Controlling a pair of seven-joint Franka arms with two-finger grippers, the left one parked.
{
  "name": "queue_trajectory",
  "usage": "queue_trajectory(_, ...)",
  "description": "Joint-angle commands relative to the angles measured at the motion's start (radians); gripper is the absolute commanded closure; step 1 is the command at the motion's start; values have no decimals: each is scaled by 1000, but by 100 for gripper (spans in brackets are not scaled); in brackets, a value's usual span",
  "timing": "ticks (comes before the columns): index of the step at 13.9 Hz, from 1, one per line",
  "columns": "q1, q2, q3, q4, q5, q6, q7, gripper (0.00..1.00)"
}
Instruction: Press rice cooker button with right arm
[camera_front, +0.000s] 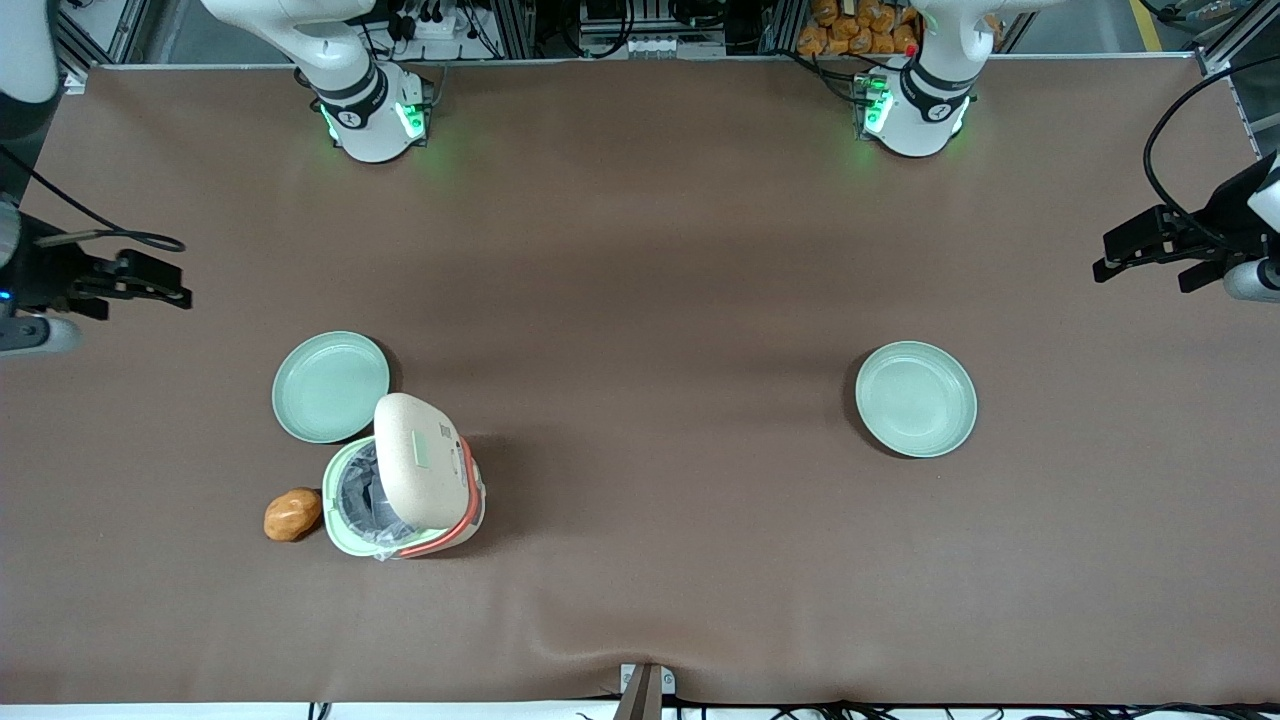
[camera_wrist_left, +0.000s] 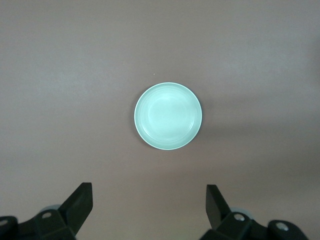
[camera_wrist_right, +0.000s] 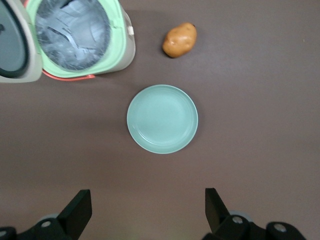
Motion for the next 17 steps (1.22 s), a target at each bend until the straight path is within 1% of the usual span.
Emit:
queue_trajectory(1,-18,-51,10,-58,-6,3,13,0)
queue_trajectory(4,-41,-51,9,-84,-22,3,12,0)
queue_trajectory(5,-41,-52,9,-84,-51,0,24,0)
queue_trajectory(6,-38,-57,9,-83,-83,0,74,0)
queue_trajectory(7,-30,-61,10,-80,-97,0,125,0)
queue_trajectory(10,-27,-70,12,-71,-97,-3,147,0)
queue_trajectory(14,-25,-84,12,-52,-82,-29,153,0)
queue_trajectory(17,-5,-95,15,-51,-80,-63,192,0)
